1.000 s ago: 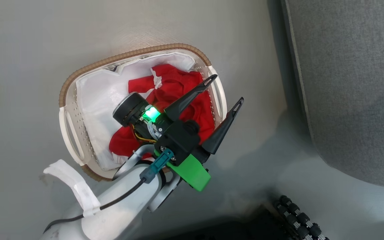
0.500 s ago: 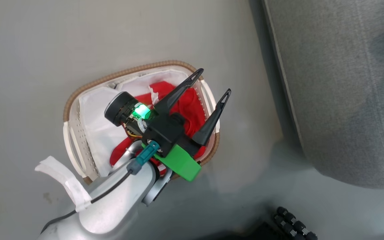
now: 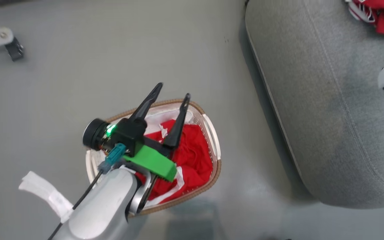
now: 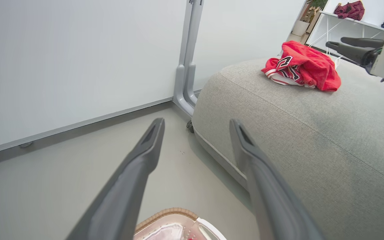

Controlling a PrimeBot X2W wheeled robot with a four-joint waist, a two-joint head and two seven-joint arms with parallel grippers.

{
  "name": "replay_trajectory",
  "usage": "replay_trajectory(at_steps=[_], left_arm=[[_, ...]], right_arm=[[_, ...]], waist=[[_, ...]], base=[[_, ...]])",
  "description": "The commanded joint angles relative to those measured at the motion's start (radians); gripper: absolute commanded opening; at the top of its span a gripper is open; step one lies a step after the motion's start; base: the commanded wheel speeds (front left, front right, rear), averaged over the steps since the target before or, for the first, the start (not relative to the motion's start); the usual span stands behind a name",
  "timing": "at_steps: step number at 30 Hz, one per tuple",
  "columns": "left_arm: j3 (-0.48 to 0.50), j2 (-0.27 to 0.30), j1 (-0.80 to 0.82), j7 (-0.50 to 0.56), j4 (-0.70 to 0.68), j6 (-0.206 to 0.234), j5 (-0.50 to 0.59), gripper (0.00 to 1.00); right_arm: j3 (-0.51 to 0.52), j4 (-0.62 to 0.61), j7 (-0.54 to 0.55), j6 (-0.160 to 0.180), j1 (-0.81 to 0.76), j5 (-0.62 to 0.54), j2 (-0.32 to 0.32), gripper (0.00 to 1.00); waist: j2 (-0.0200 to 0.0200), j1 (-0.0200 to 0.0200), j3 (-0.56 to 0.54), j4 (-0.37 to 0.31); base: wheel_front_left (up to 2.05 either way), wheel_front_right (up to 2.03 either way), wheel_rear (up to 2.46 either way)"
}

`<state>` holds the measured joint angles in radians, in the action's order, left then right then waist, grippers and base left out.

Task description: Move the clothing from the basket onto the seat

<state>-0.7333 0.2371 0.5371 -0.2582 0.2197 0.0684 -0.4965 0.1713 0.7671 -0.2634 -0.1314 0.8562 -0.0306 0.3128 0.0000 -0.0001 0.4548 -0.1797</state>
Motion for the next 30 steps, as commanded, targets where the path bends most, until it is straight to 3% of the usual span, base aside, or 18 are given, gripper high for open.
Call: replay_trajectory(at_steps=[1,9,17,24,30], left_arm=[[0.024,-0.001,-0.039,-0.008,0.007,0.007,-0.008,1.00],[0.232,-0.007,-0.225,-0.006,-0.023,0.032,0.010,1.00],[0.411,-0.033,-0.404,-0.006,-0.047,0.024,0.052,1.00],[0.527,-0.083,-0.530,-0.006,-0.068,0.010,0.083,1.00],[0.585,-0.121,-0.600,-0.007,-0.063,-0.017,0.116,1.00]], right_arm=[[-0.006,-0.014,-0.002,0.001,-0.042,0.017,-0.007,1.00],[-0.073,-0.140,-0.002,0.001,-0.202,0.061,-0.110,1.00],[-0.137,-0.291,-0.002,0.001,-0.397,0.078,-0.222,1.00],[-0.158,-0.401,-0.002,0.001,-0.550,0.092,-0.258,1.00],[-0.207,-0.452,-0.002,0.001,-0.675,0.183,-0.260,1.00]], waist=[[0.0000,0.0001,-0.139,0.057],[0.0000,0.0001,-0.253,0.117],[0.0000,0.0001,-0.318,0.154],[0.0000,0.0001,-0.362,0.169],[0.0000,0.0001,-0.404,0.175]], base=[[0.00,0.00,0.00],[0.00,0.00,0.00],[0.00,0.00,0.00],[0.00,0.00,0.00],[0.00,0.00,0.00]])
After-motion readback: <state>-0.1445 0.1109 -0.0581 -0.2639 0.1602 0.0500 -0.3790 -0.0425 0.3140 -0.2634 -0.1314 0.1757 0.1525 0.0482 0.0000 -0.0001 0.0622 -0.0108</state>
